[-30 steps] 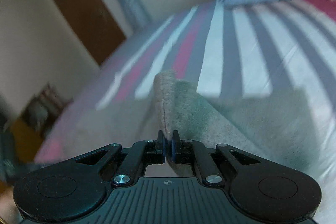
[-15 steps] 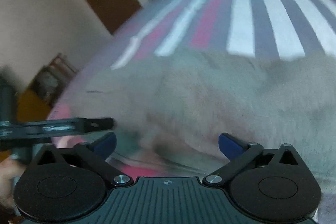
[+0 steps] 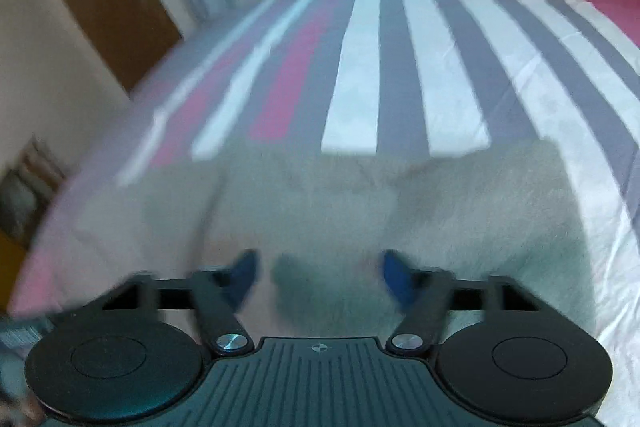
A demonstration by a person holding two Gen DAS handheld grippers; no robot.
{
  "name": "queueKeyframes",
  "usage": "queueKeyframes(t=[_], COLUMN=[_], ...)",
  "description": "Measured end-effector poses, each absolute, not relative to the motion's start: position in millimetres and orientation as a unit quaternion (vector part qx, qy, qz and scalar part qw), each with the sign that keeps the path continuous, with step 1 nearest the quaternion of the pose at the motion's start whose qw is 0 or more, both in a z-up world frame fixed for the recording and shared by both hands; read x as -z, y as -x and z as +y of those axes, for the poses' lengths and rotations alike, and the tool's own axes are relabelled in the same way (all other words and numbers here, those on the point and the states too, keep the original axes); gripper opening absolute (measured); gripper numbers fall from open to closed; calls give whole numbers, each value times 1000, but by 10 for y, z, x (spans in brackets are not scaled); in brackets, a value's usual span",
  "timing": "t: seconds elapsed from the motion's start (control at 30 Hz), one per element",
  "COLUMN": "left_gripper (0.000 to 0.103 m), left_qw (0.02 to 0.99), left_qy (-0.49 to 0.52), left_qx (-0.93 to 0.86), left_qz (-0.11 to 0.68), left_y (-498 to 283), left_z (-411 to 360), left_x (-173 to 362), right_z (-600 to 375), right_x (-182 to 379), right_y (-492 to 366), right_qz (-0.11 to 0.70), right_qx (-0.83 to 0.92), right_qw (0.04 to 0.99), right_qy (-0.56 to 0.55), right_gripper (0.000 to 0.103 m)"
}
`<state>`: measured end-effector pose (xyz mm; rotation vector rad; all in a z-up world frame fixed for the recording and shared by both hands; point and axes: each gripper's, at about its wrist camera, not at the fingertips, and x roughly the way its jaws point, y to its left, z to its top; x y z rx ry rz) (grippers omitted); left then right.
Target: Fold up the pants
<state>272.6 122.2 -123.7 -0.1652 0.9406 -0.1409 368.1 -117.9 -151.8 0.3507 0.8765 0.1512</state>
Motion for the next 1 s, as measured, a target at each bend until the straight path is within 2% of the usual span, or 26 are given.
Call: queueKeyframes(t=[0.03,0.27,0.4,0.47,0.63,0.9,0.93,0.97,1.0], left_gripper=[85,85,85,85,85,85,85,85,85], left_qw=[886,884,884,883,883,884,884,883,883], left_qy=[79,77,79,84,88,90,91,93,94], left_qx=[68,66,66,65,61,44,41,37,33], left_qz=[452,455,456,457,458,457,457,458,460], left_y=[-2725,-2743,-2734,-2735,-2738,-2725,-2724,-2725,-2725], left_z=[1228,1231,1243,1254,1298,1424,1450,1476,1501], left_x=[1238,1246,1246,1243,1229,1196,1193,1192,1193], right_z=[-1075,-602,-756,-805,-701,-671,-680,-704,-715], right_x=[1600,1718,1615,1581,1830,1661,1660,1670,1687], right_y=[-3698,-3487,-3521,-3519,-3510,-3464,-3474,-3480,-3474], right_qz=[430,451,421,408,450,420,420,420,422], right_qx=[-80,-196,-182,-146,-152,-144,-140,-135,-127], right_qw=[885,857,866,882,863,878,878,877,877], right_qy=[-161,-151,-199,-187,-172,-177,-182,-189,-192], right_gripper=[48,48,48,48,48,49,54,69,76])
